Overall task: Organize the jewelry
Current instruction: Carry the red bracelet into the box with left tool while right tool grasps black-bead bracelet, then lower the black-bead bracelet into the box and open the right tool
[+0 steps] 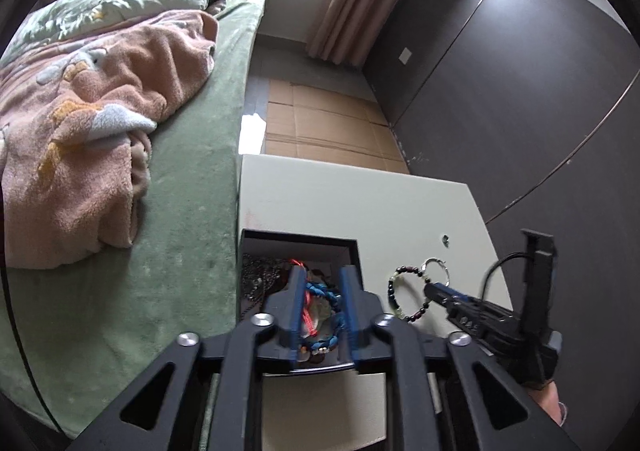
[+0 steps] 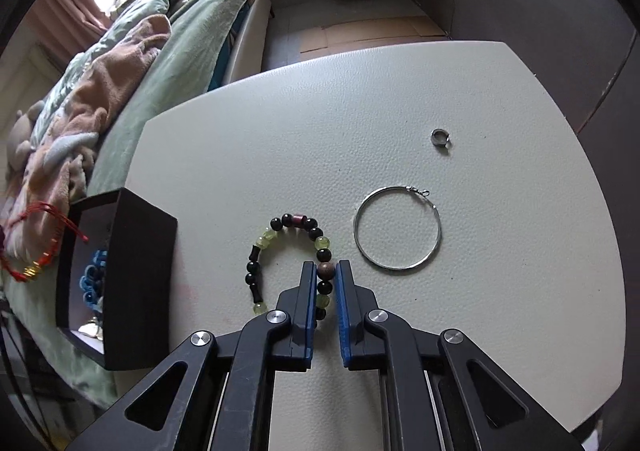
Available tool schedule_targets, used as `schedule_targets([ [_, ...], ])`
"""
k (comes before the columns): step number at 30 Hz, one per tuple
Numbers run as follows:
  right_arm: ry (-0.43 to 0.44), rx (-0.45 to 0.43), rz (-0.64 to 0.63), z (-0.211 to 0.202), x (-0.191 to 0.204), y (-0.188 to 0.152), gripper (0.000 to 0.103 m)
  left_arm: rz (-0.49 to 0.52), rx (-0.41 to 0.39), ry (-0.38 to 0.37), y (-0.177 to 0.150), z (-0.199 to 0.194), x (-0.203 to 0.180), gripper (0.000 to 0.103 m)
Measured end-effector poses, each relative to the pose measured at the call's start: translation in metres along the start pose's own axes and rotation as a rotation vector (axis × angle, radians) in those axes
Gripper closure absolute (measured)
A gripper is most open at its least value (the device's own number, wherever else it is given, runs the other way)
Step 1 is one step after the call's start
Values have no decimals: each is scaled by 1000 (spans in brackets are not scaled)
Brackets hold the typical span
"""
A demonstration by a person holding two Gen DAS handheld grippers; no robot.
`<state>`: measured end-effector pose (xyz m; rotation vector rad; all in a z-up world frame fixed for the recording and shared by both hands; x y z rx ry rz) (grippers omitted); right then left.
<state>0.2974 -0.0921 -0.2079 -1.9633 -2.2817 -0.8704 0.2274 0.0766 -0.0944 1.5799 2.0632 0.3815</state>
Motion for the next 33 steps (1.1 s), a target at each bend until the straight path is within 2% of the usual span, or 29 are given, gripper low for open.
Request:
schedule_targets([
  [1,25,-19,6,-7,2,2,92,-4,-8,4,0,-1,4,35],
  [2,50,-36,11,-13,5,3,92,-12,-24,-4,1,-4,7,22],
  [6,142,-122,8,-46,19,8,92,-40,-64,-26,7,-20,17,22],
  [9,207,-170,-7,-68,35,11,92,-52,-64,-25,8,-23,25,22],
  [16,357,-231,-61,-97,84,17,92,-71,-76,-28,14,-30,35,22],
  [22,468,-226,-120,-101,141,18,92,-96,-87,-48,21,-34,42,20],
  [25,512,-207,-143,-94,167,17,92,-113,-98,-56,25,-37,48,10],
  [29,538,-179,-162,-84,186,12,92,-144,-113,-56,31,-40,61,8],
  [33,568,-111,-171,-62,202,1,92,-182,-116,-57,33,-41,72,8],
])
Point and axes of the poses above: each gripper's, at about its wrist camera, not at the fingertips, and z roughly the way its jaws point, x to its left, y to its top, the point moved 9 cm from there along z, roughly the way its jaws point, and after that the axes turned 8 degrees about y, right-handed, at the moved point
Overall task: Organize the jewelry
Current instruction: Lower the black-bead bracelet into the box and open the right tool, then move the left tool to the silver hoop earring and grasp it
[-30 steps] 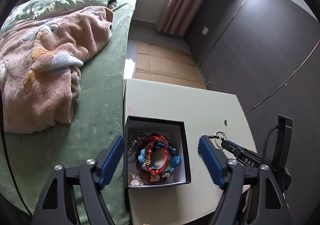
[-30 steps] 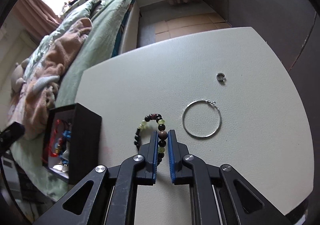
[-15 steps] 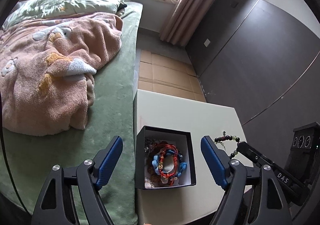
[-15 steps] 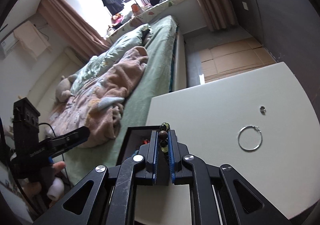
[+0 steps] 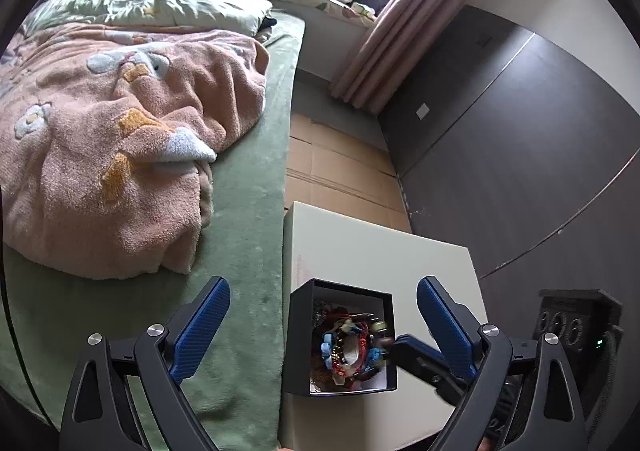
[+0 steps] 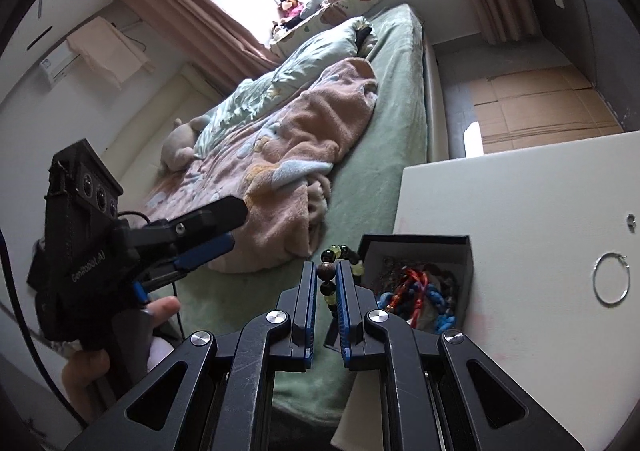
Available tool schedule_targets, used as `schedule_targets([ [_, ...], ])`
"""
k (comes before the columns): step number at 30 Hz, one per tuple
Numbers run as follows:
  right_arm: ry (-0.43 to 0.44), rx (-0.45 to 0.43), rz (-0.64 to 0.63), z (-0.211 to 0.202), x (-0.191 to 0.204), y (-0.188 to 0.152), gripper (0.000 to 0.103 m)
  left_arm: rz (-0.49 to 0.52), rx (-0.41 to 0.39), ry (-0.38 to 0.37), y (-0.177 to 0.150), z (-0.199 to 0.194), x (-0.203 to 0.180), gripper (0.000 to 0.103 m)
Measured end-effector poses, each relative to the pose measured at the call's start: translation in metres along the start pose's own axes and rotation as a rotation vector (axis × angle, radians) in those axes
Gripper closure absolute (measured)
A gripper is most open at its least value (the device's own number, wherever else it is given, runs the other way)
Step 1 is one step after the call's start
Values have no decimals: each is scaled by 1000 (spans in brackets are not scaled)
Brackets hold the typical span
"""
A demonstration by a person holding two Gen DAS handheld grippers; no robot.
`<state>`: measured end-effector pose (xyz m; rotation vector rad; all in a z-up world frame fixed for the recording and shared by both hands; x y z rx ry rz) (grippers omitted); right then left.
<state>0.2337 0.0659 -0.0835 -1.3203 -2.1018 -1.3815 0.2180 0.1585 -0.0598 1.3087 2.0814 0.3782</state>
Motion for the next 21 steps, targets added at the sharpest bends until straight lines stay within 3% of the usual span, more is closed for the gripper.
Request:
schedule_targets([
  [2,-3,65,23,21,-6,-9,81,-11,2,-2,0,1,1,8],
  [3,-9,97,50,28,-13,-15,64,-11,4,-4,0,0,1,8],
  [4,-17,113,82,30,-20,-19,58,-8,5,-4,-1,1,-1,8],
  [8,-36,75,127,11,-38,-17,56,23,5,-6,-6,0,-14,8],
  [10,-58,37,129,-8,-47,-14,43,42,5,-5,-9,1,-23,8],
  [21,-245,-127,194,-119,-111,-3,41,178,12,-20,-33,6,-95,8],
])
Point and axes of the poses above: each gripper's, at about its wrist camera, not at the fingertips, and z roughly the way its jaws point, x to its left, y to its top, the point moved 9 cm from there along z, roughly the way its jaws point, and after that the axes turned 8 degrees about y, right-handed, at the moved point
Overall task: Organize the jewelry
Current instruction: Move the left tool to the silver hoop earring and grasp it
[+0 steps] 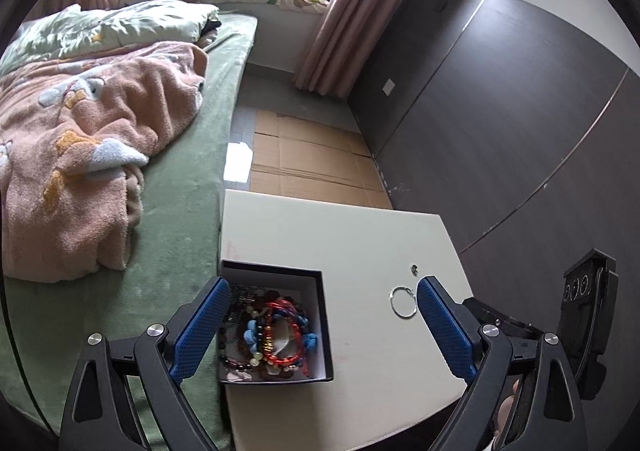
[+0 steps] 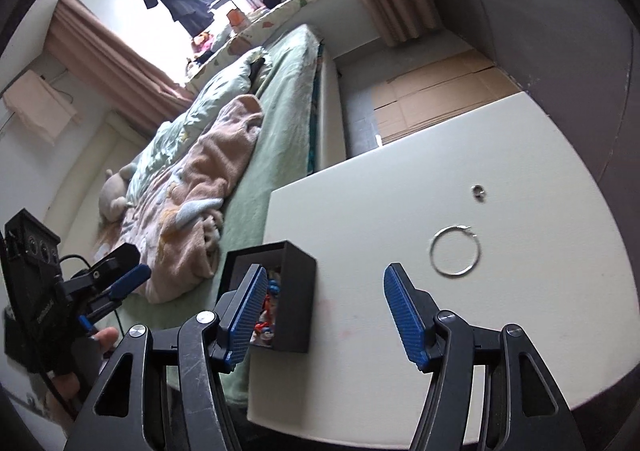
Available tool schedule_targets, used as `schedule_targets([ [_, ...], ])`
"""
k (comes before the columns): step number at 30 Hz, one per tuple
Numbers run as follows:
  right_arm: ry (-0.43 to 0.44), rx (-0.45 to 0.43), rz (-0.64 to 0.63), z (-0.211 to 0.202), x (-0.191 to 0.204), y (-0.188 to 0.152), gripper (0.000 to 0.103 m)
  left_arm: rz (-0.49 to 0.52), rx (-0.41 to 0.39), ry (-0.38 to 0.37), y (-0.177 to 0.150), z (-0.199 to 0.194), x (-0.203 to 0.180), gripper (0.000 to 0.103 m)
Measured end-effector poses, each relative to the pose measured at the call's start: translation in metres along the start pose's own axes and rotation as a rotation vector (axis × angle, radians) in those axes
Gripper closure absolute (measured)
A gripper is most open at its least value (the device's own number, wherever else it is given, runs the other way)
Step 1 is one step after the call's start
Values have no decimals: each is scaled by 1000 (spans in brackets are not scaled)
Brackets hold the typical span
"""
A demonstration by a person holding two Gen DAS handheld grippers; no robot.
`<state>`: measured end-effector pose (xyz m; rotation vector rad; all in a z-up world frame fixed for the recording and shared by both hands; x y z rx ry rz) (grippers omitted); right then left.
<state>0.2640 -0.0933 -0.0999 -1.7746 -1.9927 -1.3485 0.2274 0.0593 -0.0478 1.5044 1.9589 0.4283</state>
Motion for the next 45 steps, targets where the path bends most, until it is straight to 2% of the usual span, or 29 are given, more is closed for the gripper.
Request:
schedule_targets([
  [7,-39,-34,131,-27,-56,14,41,131,44,22,-7,18,-57,8],
  [9,-52,-40,151,-33,-69,18,41,153,72,19,-9,26,-73,12],
  [11,-55,-42,175,-38,-80,19,35,180,105,27,-11,37,-89,23],
  [13,-58,-47,205,-42,-92,21,27,208,134,40,-15,47,-102,30],
  [16,-62,-56,234,-49,-105,23,26,255,166,56,-19,61,-120,33],
  [19,-41,-47,268,-51,-117,24,22,301,199,85,-24,77,-134,45],
  [23,-45,-60,316,-57,-134,24,22,421,239,102,-36,98,-152,46],
  [28,-27,-79,375,-67,-152,27,22,523,286,170,-46,125,-157,48],
  [33,-56,-91,377,-78,-166,33,22,607,326,209,-55,152,-160,49],
  [38,-75,-82,380,-82,-178,35,22,629,369,213,-65,177,-161,54],
  [45,-103,-74,415,-85,-198,39,22,658,394,224,-72,204,-168,55],
])
Point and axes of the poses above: each gripper's, at about its wrist camera, not at the fingertips, and z roughly the way its jaws point, x to its left, y to its top, the point moved 9 cm from there along z, roughly the way its jaws point, and after that the axes turned 8 degrees about y, right-handed, at the moved point
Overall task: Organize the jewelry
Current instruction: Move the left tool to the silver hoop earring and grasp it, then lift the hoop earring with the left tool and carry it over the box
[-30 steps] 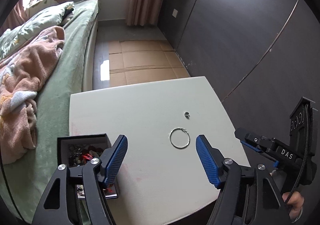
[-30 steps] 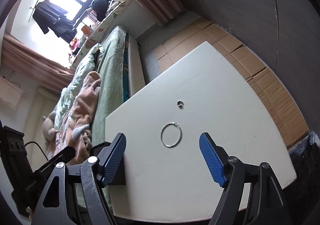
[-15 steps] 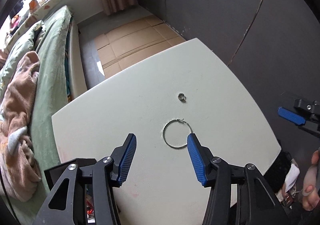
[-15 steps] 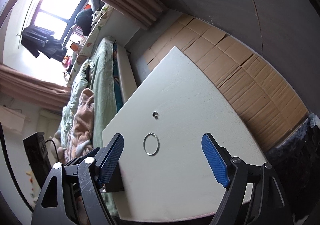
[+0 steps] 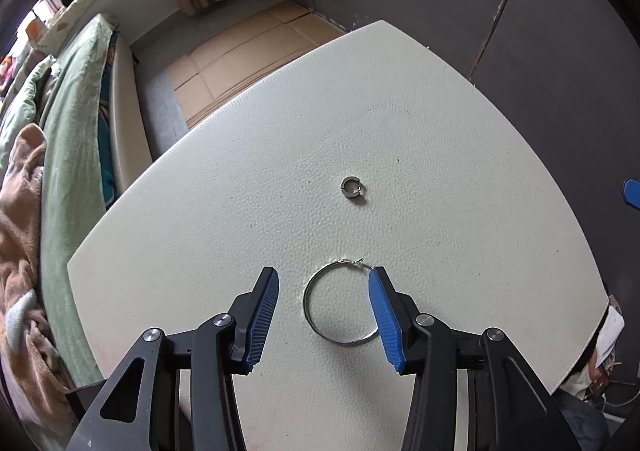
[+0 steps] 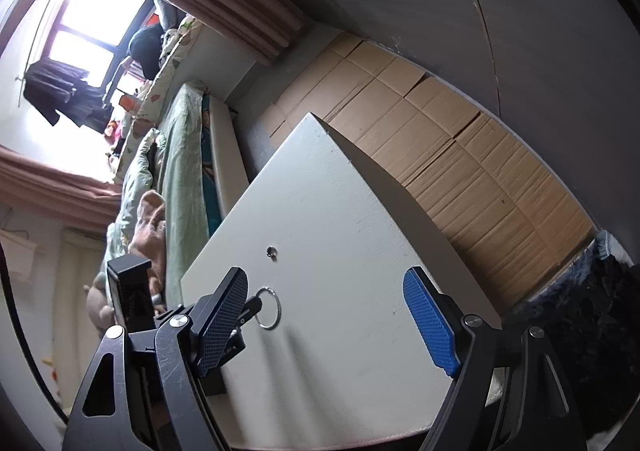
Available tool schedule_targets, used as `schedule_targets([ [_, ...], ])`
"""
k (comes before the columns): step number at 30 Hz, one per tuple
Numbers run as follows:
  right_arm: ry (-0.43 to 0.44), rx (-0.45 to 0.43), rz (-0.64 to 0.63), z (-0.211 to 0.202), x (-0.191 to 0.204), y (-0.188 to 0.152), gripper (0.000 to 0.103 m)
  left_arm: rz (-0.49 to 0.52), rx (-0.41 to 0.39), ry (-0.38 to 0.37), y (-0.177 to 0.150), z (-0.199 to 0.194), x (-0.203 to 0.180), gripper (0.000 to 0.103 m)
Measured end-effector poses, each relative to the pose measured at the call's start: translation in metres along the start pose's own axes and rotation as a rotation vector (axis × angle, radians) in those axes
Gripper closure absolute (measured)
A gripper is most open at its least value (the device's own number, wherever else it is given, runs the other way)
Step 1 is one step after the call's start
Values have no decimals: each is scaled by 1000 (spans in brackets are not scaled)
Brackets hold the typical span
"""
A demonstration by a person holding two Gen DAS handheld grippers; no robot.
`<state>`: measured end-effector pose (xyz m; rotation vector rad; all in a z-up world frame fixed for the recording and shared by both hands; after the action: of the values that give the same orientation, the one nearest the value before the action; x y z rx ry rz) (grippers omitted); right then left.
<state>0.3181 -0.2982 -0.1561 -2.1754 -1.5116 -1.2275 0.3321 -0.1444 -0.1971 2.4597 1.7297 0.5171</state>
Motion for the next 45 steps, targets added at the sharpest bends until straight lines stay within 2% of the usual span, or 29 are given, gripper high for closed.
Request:
schedule_targets([
  [4,3,10,-8,2,2,1,22,-14,21,-14,3,12,-1,66],
  [6,2,13,-9,2,2,2,22,-23,5,-25,6,12,-1,70],
  [8,3,14,-9,3,3,3,22,-35,-1,-55,8,12,-3,86],
  [11,3,13,-1,3,3,4,22,-64,5,-71,11,12,-3,94],
  [13,2,13,2,4,3,5,22,-86,22,-70,10,13,-1,98],
  [19,3,19,-2,6,4,6,22,-168,87,-111,0,11,8,98],
  [24,2,27,-5,10,5,5,22,-67,18,-65,12,-3,3,98],
  [30,0,15,12,8,2,6,22,-19,48,-82,14,-1,-10,94],
  [31,-1,14,14,8,1,5,22,-1,49,-77,12,0,-12,87],
  [32,-3,12,16,7,0,6,22,12,48,-71,11,0,-13,73],
  [34,-7,5,20,5,-3,7,22,28,41,-63,12,5,-8,55],
  [41,-9,-16,45,0,-8,14,22,118,-10,-29,15,2,-12,53],
  [45,-5,-18,47,1,-7,17,22,226,-45,-2,13,4,-24,54],
])
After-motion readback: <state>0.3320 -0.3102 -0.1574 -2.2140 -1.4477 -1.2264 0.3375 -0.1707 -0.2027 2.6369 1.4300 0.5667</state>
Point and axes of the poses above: each gripper's, at about its wrist camera, not at the fingertips, and z roughly the way its jaws point, x to its left, y to its top, the point moved 9 cm from there along z, roughly the way its jaws point, and after that the axes turned 8 degrees about y, right-handed, at the moved point
